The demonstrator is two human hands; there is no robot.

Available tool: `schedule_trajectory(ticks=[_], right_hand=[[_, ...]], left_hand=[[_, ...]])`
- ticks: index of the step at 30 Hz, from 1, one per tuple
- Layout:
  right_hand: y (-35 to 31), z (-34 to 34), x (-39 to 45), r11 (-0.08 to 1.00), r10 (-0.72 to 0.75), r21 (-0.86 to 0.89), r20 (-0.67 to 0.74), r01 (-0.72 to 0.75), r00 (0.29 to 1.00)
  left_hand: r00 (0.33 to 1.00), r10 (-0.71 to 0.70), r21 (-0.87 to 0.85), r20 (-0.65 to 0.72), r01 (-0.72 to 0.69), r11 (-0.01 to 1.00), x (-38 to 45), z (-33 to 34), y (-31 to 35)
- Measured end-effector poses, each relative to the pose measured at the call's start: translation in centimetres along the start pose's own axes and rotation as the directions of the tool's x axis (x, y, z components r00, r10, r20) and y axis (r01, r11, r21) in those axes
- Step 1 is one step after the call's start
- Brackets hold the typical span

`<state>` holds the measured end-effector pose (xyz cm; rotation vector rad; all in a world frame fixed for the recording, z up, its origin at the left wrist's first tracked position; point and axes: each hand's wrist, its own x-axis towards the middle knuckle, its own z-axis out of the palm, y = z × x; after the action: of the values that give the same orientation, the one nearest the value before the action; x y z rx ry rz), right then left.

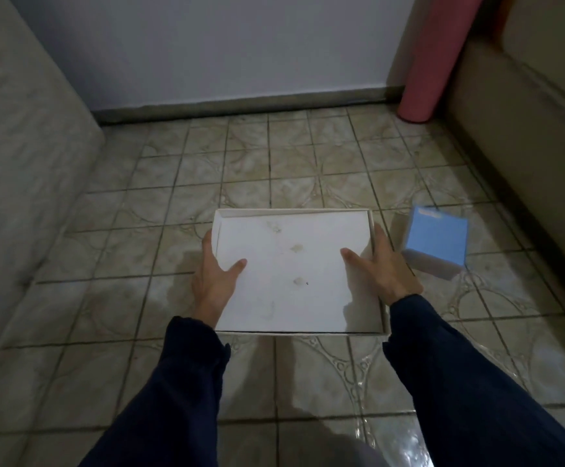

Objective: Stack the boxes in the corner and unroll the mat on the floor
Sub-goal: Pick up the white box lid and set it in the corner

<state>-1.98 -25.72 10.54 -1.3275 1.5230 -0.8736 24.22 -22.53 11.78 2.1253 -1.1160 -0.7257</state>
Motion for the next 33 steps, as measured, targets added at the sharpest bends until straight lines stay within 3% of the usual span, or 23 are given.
schedule_trajectory(ticks=[5,9,15,18,24,33], right_hand=[[-5.2,0.8,2.6,0.998,-0.063,0.001,0.005,0.063,0.998],[-9.4,1.3,4.8,0.991,-0.132,-0.007,0.003,0.132,0.991],[-14.4,0.9,6.6,0.995,-0.095,-0.04,0.041,0.096,0.995],[-18.0,1.2,8.0,0.998,-0.04,-0.042,0.091,0.044,0.995],[-28.2,2.4,10.5,0.996,0.039,-0.081,0.155,-0.026,0.987],[-46.2,8.8,17.3,0.997,0.02,-0.076,0.222,-0.003,0.975]], left_hand=[[0.998,0.036,-0.027,-0.058,-0.037,0.999,2.4,-3.4,2.4],[0.996,-0.013,-0.066,-0.091,0.007,0.998,4.0,-5.3,4.1],[0.992,-0.056,-0.064,-0.11,0.049,0.997,5.4,-8.2,7.7],[0.988,-0.142,-0.08,-0.06,0.137,0.987,6.4,-10.6,9.4],[0.96,-0.277,-0.098,-0.047,0.272,0.957,9.3,-18.8,15.1],[0.958,-0.272,-0.175,-0.088,0.254,0.951,19.0,-34.0,22.6]])
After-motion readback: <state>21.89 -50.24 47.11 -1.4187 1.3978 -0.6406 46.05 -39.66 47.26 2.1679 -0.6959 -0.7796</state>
